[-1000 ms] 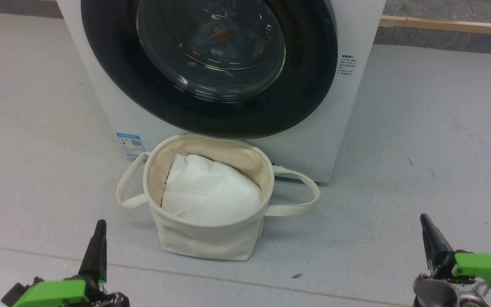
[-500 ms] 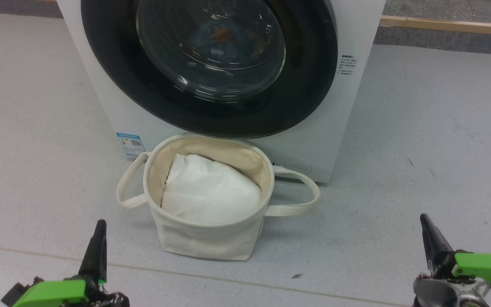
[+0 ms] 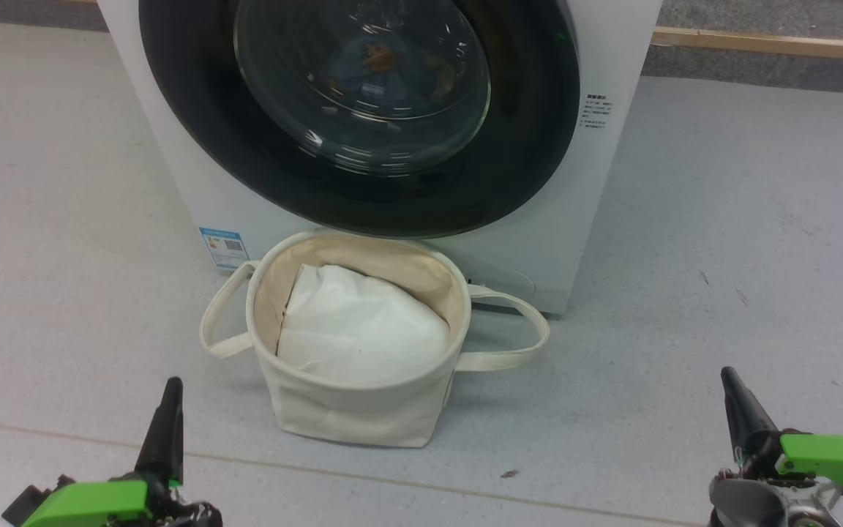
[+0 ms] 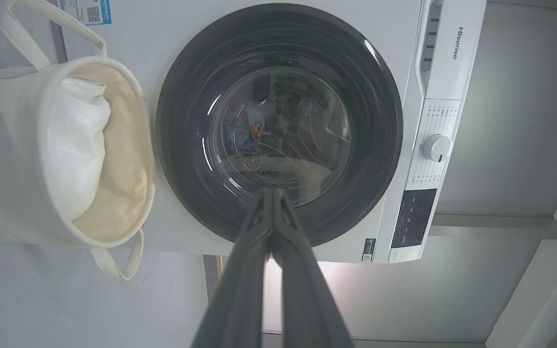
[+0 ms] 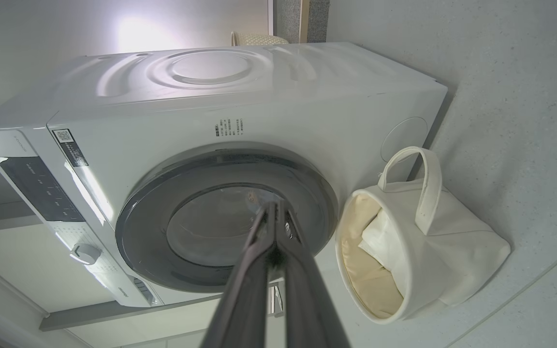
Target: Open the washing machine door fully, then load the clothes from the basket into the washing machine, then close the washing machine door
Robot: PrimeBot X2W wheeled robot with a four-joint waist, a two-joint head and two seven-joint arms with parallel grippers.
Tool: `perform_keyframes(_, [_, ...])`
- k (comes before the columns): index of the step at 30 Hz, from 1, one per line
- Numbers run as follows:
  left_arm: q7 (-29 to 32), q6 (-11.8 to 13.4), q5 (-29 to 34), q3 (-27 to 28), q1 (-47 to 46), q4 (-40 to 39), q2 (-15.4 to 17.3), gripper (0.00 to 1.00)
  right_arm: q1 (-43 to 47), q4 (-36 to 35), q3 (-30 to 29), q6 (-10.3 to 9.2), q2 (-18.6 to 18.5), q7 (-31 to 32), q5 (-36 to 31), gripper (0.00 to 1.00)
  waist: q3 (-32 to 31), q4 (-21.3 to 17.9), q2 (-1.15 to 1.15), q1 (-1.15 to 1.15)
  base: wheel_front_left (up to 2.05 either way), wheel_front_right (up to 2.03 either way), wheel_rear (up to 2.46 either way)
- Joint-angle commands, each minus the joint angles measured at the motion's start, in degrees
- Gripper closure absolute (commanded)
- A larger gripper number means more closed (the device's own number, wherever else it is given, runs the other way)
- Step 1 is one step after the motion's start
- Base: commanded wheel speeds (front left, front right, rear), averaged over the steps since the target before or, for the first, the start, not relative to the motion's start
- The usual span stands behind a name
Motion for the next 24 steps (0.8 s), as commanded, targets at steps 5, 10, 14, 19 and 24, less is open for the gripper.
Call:
perform_keyframes(5, [0.4, -0.7, -0.2, 2.0, -2.5, -1.9, 0.8, 1.0, -2.4, -1.7, 1.4, 0.01, -1.2, -0.3, 0.5, 1.0, 0.0, 0.0, 0.0, 0.0, 0.0, 0.0, 0.0])
perform_keyframes(10, [0.4, -0.7, -0.2, 2.0, -2.5, -1.9, 0.8, 1.0, -2.4, -1.7, 1.4, 0.01, -1.2, -0.3, 0.6, 1.0, 0.0, 0.0, 0.0, 0.0, 0.0, 0.0, 0.0])
perform_keyframes(14, [0.4, -0.7, -0.2, 2.0, -2.5, -1.9, 0.8, 1.0, -2.4, -1.7, 1.5, 0.01, -1.3, -0.4, 0.6, 1.0, 0.0, 0.0, 0.0, 0.0, 0.0, 0.0, 0.0])
perform_keyframes(19, [0.4, -0.7, -0.2, 2.0, -2.5, -1.9, 0.8, 1.0, -2.4, -1.7, 1.5, 0.01, -1.3, -0.4, 0.6, 1.0, 0.0, 0.0, 0.0, 0.0, 0.0, 0.0, 0.0])
perform_keyframes(24, [0.4, -0.7, -0.2, 2.0, -2.5, -1.9, 0.8, 1.0, -2.4, -1.7, 1.6, 0.01, -1.3, -0.4, 0.7, 1.0, 0.0, 0.0, 0.0, 0.0, 0.0, 0.0, 0.0])
